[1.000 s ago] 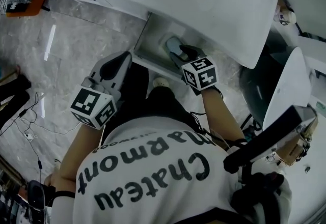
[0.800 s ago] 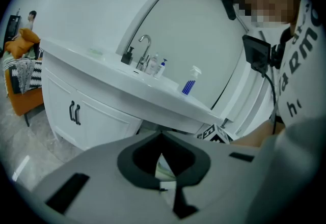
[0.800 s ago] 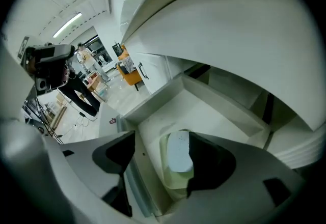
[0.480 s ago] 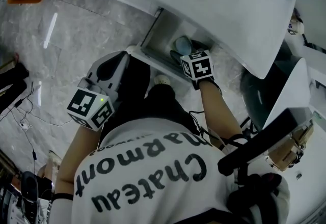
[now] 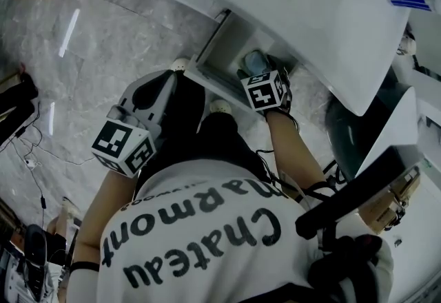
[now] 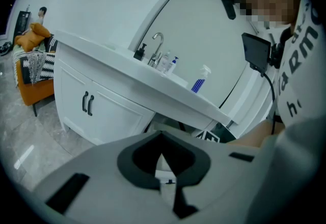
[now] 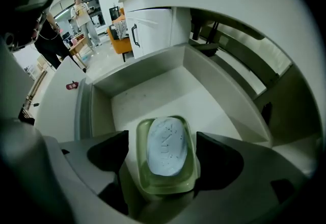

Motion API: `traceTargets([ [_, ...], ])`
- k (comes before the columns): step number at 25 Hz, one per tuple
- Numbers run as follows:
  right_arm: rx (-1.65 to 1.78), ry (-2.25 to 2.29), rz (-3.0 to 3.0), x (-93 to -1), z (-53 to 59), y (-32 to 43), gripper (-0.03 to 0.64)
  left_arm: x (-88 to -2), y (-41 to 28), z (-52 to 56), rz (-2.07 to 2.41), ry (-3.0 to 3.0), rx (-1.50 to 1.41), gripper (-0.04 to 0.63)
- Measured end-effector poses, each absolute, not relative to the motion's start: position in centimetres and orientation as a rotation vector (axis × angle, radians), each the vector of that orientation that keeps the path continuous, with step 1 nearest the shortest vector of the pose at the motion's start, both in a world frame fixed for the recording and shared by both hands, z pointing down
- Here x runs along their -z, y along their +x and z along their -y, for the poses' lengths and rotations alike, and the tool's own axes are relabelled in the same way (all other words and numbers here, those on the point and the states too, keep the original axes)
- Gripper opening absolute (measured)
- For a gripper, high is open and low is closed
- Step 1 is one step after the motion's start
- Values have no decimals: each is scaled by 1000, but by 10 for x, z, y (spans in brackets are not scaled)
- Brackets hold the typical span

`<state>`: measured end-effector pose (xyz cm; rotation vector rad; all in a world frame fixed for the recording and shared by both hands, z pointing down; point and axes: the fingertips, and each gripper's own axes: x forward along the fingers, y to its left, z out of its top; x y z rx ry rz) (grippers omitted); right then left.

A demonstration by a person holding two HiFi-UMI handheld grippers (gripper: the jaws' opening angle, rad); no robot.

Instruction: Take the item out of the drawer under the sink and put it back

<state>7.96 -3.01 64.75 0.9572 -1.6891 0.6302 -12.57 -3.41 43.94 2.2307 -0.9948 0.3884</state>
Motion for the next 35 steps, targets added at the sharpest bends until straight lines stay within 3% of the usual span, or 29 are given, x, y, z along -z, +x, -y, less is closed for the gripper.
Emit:
traceTargets([
  [22, -602, 812, 1542, -681, 24, 87, 431, -450, -125, 46, 1008, 2197, -386, -3],
  [35, -613, 832, 1553, -673, 26, 91, 414, -449, -117, 42, 993, 2206, -390, -3],
])
